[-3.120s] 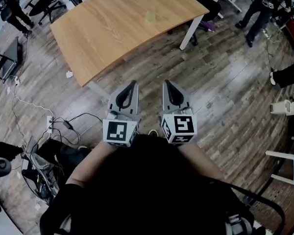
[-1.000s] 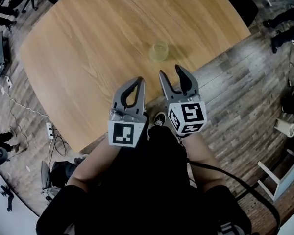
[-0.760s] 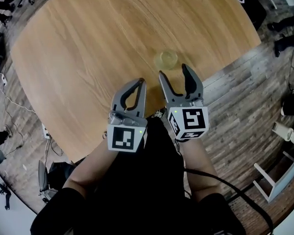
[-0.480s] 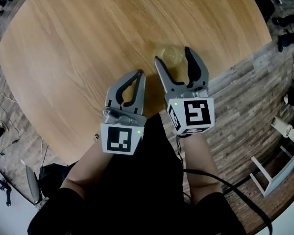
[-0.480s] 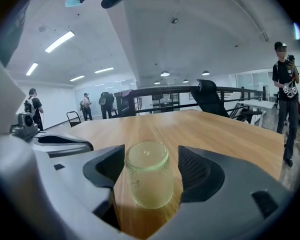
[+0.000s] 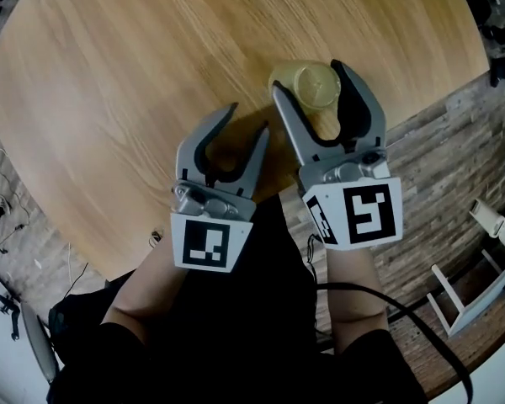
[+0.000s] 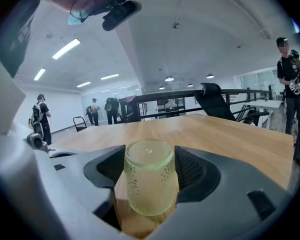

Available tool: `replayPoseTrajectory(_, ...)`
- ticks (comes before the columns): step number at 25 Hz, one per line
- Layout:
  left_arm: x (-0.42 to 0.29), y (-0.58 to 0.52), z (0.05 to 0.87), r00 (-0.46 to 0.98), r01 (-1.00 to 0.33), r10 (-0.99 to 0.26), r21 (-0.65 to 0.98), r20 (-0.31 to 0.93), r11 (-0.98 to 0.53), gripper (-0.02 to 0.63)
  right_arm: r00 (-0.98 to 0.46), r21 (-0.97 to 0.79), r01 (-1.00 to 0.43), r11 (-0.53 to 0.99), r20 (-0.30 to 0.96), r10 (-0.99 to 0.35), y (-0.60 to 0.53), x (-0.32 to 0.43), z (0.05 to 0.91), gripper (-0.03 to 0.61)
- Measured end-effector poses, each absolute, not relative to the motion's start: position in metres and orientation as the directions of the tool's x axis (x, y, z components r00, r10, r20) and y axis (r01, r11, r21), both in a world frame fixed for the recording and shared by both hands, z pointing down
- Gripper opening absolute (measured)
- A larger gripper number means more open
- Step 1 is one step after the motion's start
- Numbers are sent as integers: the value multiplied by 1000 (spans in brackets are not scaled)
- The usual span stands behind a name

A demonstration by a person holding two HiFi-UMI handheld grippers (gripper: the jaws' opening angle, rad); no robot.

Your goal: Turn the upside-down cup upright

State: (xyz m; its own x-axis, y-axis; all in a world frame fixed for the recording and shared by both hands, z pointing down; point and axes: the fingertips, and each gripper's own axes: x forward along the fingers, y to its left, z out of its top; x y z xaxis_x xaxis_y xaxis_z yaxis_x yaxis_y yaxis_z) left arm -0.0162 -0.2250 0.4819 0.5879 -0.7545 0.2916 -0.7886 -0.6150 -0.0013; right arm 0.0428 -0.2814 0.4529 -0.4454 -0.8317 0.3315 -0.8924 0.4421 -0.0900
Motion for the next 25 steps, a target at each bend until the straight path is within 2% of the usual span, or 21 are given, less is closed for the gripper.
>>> replayPoseTrajectory(1, -9, -225, 481, 603, -769, -743, -33, 290, -638, 260, -458, -117, -888, 445, 328, -827, -281, 45, 448, 279)
replayPoseTrajectory(2, -2, -226, 480, 619, -749, -731, -65, 286, -659, 312, -471, -142, -882, 450, 322, -822, -280, 47, 442, 279)
replayPoseTrajectory(4, 15, -228, 474, 656, -706, -704, -112, 272, -700, 363, -498, -175, -867, 466, 304, -812, -278, 48, 427, 279)
replayPoseTrajectory(7, 34, -233, 470, 692, -668, -671, -115, 267, -735, 404, -541, -195, -841, 505, 280, -793, -271, 43, 406, 279)
replayPoseTrajectory(10, 43, -238, 471, 696, -657, -660, -118, 284, -744, 420, -580, -212, -815, 540, 262, -772, -264, 34, 393, 279)
replayPoseTrajectory(19, 47, -247, 476, 680, -658, -667, -149, 303, -738, 408, -623, -310, -775, 550, 229, -748, -259, 35, 385, 279)
replayPoseTrajectory(25, 41, -249, 473, 673, -653, -672, -179, 308, -736, 405, -573, -298, -809, 507, 205, -793, -272, 50, 384, 279)
